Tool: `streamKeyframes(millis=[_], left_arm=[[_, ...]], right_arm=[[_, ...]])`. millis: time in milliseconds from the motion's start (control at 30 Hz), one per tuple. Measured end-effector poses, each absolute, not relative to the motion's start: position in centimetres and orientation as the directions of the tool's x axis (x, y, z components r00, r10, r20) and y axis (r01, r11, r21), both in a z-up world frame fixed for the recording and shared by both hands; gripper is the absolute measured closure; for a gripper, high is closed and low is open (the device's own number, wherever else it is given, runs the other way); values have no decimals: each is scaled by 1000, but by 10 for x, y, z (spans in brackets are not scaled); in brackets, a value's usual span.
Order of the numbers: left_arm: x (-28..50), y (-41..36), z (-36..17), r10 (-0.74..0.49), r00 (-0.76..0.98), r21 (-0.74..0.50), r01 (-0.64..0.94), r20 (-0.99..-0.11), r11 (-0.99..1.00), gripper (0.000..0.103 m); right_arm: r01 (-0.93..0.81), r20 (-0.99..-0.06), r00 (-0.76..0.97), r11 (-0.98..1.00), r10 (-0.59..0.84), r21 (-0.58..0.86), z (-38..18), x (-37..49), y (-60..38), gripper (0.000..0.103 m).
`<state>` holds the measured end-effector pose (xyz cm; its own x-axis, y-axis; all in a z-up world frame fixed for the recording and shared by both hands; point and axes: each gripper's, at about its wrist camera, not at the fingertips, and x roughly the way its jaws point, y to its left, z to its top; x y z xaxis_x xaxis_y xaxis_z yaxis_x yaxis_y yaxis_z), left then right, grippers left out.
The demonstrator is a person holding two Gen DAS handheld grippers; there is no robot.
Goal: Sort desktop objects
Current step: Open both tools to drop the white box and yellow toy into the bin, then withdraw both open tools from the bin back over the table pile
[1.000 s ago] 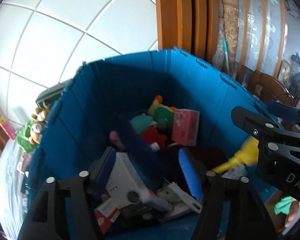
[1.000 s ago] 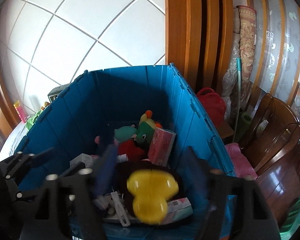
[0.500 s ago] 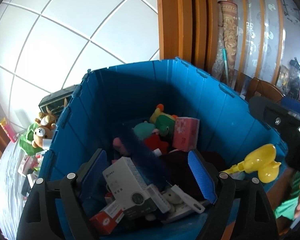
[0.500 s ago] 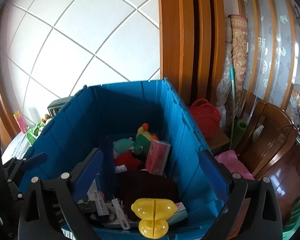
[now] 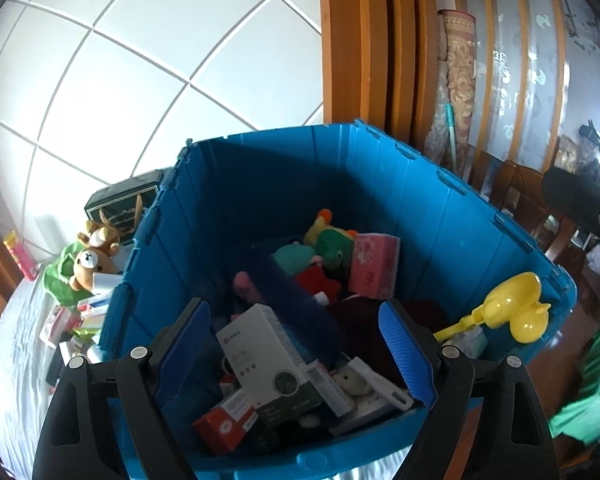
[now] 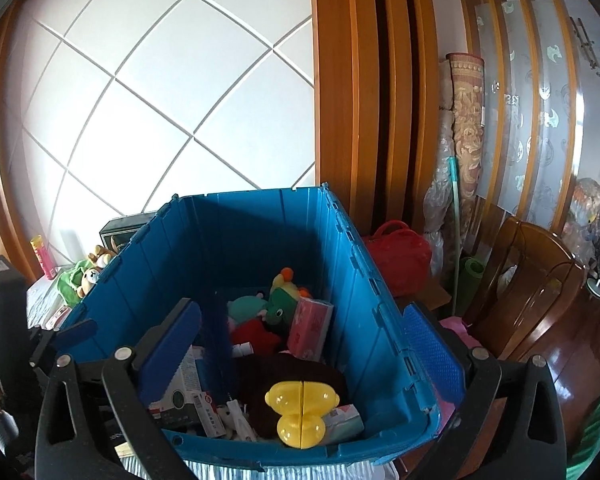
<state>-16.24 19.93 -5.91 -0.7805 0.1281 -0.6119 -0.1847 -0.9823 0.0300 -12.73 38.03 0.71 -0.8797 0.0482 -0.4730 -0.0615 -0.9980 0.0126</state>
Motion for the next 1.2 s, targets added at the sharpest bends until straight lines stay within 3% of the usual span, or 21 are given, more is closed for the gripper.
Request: streamKeyframes(millis=[633, 1200], left_arm=[[-117, 79, -33, 68, -837, -17, -70, -543, -997, 14], [-70, -151, -73, -47, -789, -14, 70, -613, -997, 14]], right_arm=[[81, -448, -891, -997, -70, -6, 16, -115, 270, 0], [176, -516, -845, -984, -141, -20, -14, -80, 57, 0]])
